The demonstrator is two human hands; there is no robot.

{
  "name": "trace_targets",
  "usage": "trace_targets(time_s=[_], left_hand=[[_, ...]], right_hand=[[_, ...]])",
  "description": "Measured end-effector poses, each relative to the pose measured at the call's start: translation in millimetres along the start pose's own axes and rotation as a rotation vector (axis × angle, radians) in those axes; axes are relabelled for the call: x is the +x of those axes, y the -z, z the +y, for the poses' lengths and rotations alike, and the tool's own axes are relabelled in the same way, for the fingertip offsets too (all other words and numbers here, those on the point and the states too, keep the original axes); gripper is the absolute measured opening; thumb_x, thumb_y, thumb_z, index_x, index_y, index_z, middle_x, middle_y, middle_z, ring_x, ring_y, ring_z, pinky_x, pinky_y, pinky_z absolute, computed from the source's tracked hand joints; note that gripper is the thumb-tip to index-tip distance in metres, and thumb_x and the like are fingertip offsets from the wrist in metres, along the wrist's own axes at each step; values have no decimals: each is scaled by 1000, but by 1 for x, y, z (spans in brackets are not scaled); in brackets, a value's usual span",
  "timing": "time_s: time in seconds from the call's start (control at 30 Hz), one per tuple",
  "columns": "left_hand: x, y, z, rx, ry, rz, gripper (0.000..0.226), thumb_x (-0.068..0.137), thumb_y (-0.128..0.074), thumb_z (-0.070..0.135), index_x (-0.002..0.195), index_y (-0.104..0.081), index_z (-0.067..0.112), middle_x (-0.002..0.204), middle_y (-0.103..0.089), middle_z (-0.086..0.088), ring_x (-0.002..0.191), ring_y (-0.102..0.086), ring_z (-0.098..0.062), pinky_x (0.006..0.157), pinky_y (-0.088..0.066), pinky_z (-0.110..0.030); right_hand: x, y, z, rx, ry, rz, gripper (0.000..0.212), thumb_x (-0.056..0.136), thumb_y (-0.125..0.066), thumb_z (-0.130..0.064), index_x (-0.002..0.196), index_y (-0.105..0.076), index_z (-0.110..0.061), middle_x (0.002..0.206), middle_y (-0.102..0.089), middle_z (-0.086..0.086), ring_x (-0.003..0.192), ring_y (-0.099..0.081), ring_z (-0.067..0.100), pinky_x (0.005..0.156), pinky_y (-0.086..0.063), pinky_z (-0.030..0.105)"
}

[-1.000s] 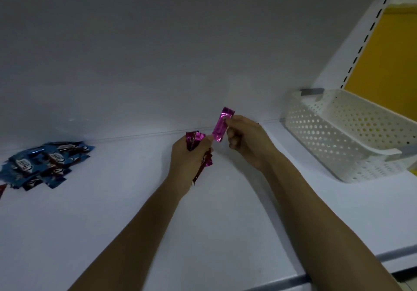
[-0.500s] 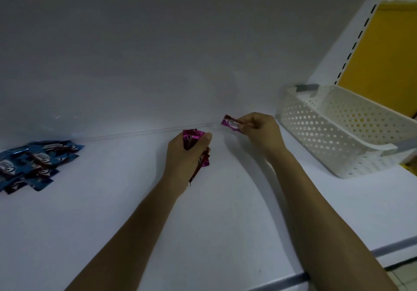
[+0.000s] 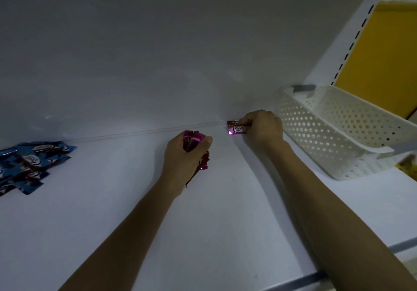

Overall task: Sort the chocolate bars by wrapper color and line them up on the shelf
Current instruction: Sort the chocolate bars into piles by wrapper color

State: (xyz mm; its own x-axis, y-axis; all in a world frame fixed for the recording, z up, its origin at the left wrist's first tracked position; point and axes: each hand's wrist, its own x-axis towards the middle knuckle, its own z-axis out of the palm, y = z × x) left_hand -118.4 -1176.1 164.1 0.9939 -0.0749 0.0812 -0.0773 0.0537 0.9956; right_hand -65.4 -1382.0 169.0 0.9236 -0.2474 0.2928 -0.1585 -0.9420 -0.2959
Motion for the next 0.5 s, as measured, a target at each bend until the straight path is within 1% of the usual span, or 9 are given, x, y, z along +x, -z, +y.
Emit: trace_targets(time_s=[0.1, 0.2, 0.27, 0.33, 0.43, 0.5], left_hand=[[0, 0, 1, 12, -6, -9, 11, 85, -70, 17, 88, -64, 8, 74, -63, -6, 57, -62, -4, 50, -49, -18], [0, 0, 2, 18, -2, -8, 11, 85, -70, 17, 89, -64, 9, 74, -64, -5, 58, -63, -5, 50, -49, -17], [0, 0, 2, 4, 4, 4, 9, 85, -70, 18, 87, -64, 11, 73, -63, -3, 59, -63, -6, 50, -49, -18], [-1, 0, 2, -21, 2, 20, 8, 85, -70, 19, 85, -64, 14, 71, -63, -1, 61, -63, -8, 50, -49, -18], [-4, 0, 3, -51, 1, 25, 6, 85, -69, 16, 84, -64, 14, 66, -64, 4, 60, -63, -6, 51, -49, -17], [-6, 0, 4, -66, -6, 22, 5, 86, -68, 14, 84, -64, 14, 66, -64, 3, 57, -63, -4, 50, -49, -16]], right_hand=[[0, -2, 4, -25, 18, 58, 25, 83, -60, -17, 101, -72, -30, 99, -66, 5, 96, -57, 29, 87, -39, 36], [-5, -8, 4, -30, -5, 137, 24, 87, -55, -20, 102, -72, -27, 95, -63, 7, 91, -54, 30, 80, -34, 34], [-10, -11, 4, -6, -71, 158, 22, 89, -53, -27, 103, -70, -24, 97, -64, 7, 94, -54, 29, 83, -35, 36], [-13, -13, 6, 28, -107, 144, 23, 89, -55, -31, 106, -69, -22, 101, -64, 9, 97, -56, 31, 86, -39, 37], [-13, -15, 8, 27, -94, 138, 25, 90, -56, -33, 108, -68, -20, 102, -64, 12, 96, -57, 32, 84, -42, 37], [-13, -16, 8, -9, -87, 126, 26, 91, -54, -34, 110, -67, -21, 105, -63, 12, 100, -55, 32, 86, -40, 37]])
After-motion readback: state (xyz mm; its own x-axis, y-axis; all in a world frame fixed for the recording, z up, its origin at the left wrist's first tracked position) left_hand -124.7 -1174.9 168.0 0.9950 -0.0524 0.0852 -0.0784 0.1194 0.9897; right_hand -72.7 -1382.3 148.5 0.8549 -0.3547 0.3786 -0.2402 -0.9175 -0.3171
